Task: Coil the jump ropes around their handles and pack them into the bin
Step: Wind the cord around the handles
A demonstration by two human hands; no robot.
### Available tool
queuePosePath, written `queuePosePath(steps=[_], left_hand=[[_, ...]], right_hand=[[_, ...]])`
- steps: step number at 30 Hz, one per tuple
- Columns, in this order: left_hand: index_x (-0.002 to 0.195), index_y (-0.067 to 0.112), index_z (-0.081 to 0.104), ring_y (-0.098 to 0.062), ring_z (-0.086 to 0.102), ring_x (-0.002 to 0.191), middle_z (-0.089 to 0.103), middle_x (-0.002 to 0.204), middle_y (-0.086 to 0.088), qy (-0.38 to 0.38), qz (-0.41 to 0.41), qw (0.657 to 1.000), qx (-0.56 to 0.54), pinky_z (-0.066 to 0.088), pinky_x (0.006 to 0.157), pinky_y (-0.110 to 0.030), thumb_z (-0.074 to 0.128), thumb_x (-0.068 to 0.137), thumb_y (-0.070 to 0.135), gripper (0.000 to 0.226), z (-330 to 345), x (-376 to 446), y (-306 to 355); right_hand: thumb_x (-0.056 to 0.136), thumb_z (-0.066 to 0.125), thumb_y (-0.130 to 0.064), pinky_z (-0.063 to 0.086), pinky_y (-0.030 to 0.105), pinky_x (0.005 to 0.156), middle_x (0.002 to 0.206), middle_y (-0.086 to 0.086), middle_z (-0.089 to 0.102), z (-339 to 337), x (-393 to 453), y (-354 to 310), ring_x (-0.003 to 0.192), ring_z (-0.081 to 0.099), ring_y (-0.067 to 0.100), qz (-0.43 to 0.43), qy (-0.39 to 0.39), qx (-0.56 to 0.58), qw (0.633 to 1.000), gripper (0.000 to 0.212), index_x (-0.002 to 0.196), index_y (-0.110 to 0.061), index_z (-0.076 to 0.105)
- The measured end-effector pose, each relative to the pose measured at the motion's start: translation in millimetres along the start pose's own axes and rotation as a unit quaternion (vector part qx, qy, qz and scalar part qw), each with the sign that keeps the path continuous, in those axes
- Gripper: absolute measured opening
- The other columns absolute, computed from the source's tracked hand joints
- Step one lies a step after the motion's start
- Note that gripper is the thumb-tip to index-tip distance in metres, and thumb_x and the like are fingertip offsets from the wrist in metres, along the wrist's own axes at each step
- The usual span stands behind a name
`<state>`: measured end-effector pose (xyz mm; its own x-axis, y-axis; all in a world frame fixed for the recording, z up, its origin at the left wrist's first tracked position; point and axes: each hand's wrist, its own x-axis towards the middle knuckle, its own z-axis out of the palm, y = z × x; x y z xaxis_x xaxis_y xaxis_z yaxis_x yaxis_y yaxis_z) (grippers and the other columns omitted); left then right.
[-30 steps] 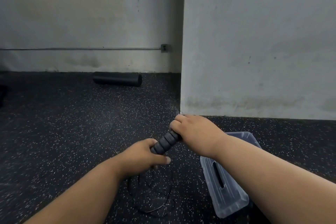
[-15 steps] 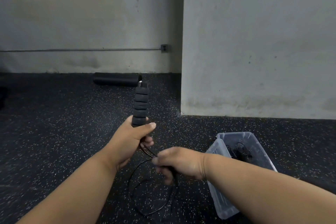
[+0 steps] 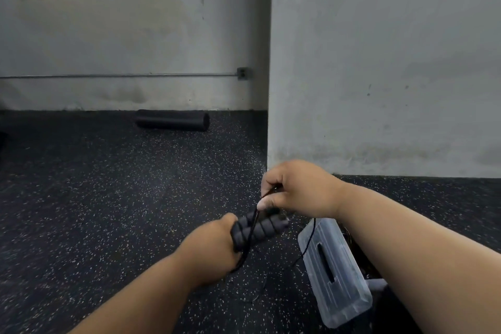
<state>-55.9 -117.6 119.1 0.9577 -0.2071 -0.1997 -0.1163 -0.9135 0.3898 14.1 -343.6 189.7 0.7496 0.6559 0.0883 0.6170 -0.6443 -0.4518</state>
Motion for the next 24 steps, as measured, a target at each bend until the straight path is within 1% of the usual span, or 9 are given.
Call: queuePosePath(steps=[3, 6, 9, 11, 13, 16, 20, 22, 24], left_hand=[[0.103, 0.030, 0.048, -0.011, 0.064, 0.084, 0.066, 0.092, 0.011, -0.041, 0.070, 0.997, 0.021, 0.052, 0.071, -0.029, 0.060, 0.090, 0.034, 0.018, -1, -10, 23], [0.105, 0.036, 0.047, -0.006, 0.062, 0.089, 0.064, 0.098, 0.016, -0.010, 0.101, 0.994, 0.026, 0.054, 0.081, -0.031, 0.060, 0.087, 0.035, 0.022, -7, -19, 28], [0.101, 0.041, 0.047, -0.003, 0.061, 0.085, 0.063, 0.093, 0.019, 0.037, 0.100, 0.994, -0.032, 0.054, 0.076, -0.030, 0.063, 0.085, 0.034, 0.024, -10, -25, 27], [0.099, 0.041, 0.049, -0.004, 0.063, 0.081, 0.065, 0.089, 0.017, 0.078, 0.065, 0.987, -0.124, 0.052, 0.068, -0.027, 0.072, 0.085, 0.034, 0.027, -14, -28, 25], [0.103, 0.041, 0.052, -0.008, 0.065, 0.076, 0.068, 0.087, 0.012, 0.124, 0.018, 0.972, -0.199, 0.055, 0.065, -0.031, 0.075, 0.087, 0.028, 0.031, -17, -28, 22], [0.121, 0.051, 0.048, -0.016, 0.068, 0.078, 0.071, 0.091, 0.008, 0.187, -0.076, 0.946, -0.253, 0.059, 0.073, -0.044, 0.070, 0.090, 0.017, 0.051, -25, -19, 9], [0.153, 0.057, 0.021, -0.021, 0.064, 0.090, 0.065, 0.106, 0.010, 0.156, -0.133, 0.962, -0.182, 0.048, 0.079, -0.038, 0.066, 0.089, 0.027, 0.084, -28, -13, -5], [0.156, 0.054, 0.016, -0.020, 0.061, 0.085, 0.062, 0.102, 0.010, 0.151, -0.122, 0.971, -0.139, 0.043, 0.074, -0.035, 0.066, 0.090, 0.035, 0.085, -25, -17, 2], [0.153, 0.054, 0.019, -0.019, 0.061, 0.083, 0.063, 0.098, 0.009, 0.157, -0.106, 0.975, -0.118, 0.044, 0.073, -0.035, 0.061, 0.093, 0.036, 0.076, -21, -20, 12]], right_hand=[[0.079, 0.089, -0.044, 0.049, 0.029, 0.064, 0.077, -0.004, 0.069, 5, 1, 8, 0.064, 0.057, 0.005, 0.033, -0.009, 0.119, 0.992, 0.027, 0.081, -0.023, 0.072], [0.079, 0.090, -0.039, 0.045, 0.032, 0.066, 0.077, 0.003, 0.067, 20, 5, 13, 0.067, 0.053, 0.008, 0.054, -0.030, 0.201, 0.978, 0.026, 0.083, -0.019, 0.073], [0.089, 0.082, -0.028, 0.047, 0.032, 0.070, 0.079, 0.002, 0.062, 37, 3, 22, 0.074, 0.053, 0.015, 0.079, -0.057, 0.325, 0.941, 0.020, 0.084, -0.013, 0.070], [0.096, 0.069, -0.012, 0.052, 0.043, 0.075, 0.083, 0.013, 0.062, 51, 3, 27, 0.081, 0.054, 0.022, 0.085, -0.074, 0.380, 0.918, 0.011, 0.085, -0.009, 0.068], [0.102, 0.056, -0.014, 0.045, 0.042, 0.064, 0.071, 0.007, 0.056, 65, 5, 27, 0.072, 0.046, 0.021, 0.106, -0.070, 0.315, 0.941, 0.027, 0.079, -0.023, 0.067], [0.104, 0.054, -0.035, 0.040, 0.041, 0.063, 0.075, 0.001, 0.057, 80, 9, 9, 0.068, 0.046, 0.014, 0.132, -0.077, 0.259, 0.954, 0.013, 0.103, -0.032, 0.067], [0.089, 0.058, -0.061, 0.049, 0.032, 0.080, 0.095, -0.010, 0.068, 84, 8, -20, 0.082, 0.059, 0.006, 0.117, -0.082, 0.272, 0.952, 0.039, 0.115, -0.033, 0.066], [0.087, 0.054, -0.076, 0.053, 0.032, 0.083, 0.096, -0.011, 0.071, 87, 4, -28, 0.086, 0.065, 0.007, 0.107, -0.069, 0.199, 0.972, 0.051, 0.112, -0.034, 0.065], [0.093, 0.053, -0.072, 0.052, 0.032, 0.077, 0.090, -0.007, 0.072, 87, 3, -29, 0.081, 0.066, 0.010, 0.109, -0.048, 0.135, 0.984, 0.046, 0.108, -0.030, 0.066]])
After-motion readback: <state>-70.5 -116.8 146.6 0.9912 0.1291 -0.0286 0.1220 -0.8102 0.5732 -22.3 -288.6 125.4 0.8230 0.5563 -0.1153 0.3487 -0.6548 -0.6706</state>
